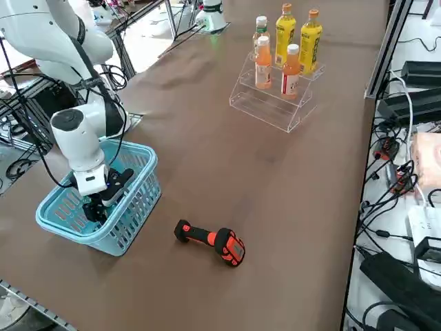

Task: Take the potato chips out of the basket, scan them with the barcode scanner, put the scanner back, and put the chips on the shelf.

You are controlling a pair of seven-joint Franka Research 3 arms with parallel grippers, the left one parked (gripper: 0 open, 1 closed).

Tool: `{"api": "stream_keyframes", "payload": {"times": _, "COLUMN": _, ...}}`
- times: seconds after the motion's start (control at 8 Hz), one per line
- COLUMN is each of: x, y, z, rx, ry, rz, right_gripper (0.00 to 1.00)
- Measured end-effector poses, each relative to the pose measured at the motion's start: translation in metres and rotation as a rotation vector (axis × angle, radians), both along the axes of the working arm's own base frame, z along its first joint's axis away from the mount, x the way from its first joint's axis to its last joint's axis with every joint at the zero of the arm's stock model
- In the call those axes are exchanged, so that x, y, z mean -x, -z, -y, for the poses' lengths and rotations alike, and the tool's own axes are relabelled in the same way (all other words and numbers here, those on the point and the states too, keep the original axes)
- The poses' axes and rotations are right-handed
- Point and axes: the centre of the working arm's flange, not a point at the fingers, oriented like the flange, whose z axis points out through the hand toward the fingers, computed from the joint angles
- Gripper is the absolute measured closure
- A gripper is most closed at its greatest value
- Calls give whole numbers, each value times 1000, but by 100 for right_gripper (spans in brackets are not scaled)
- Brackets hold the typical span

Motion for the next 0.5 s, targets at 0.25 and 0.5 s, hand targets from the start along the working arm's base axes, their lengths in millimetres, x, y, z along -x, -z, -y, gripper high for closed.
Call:
{"api": "stream_keyframes", "payload": {"times": 0.25, "x": 1, "y": 3, "z": 0, "rx": -4, "ry": 1, "rz": -4, "right_gripper": 0}}
{"api": "stream_keyframes", "payload": {"times": 0.5, "x": 3, "y": 6, "z": 0, "rx": -9, "ry": -3, "rz": -12, "right_gripper": 1}}
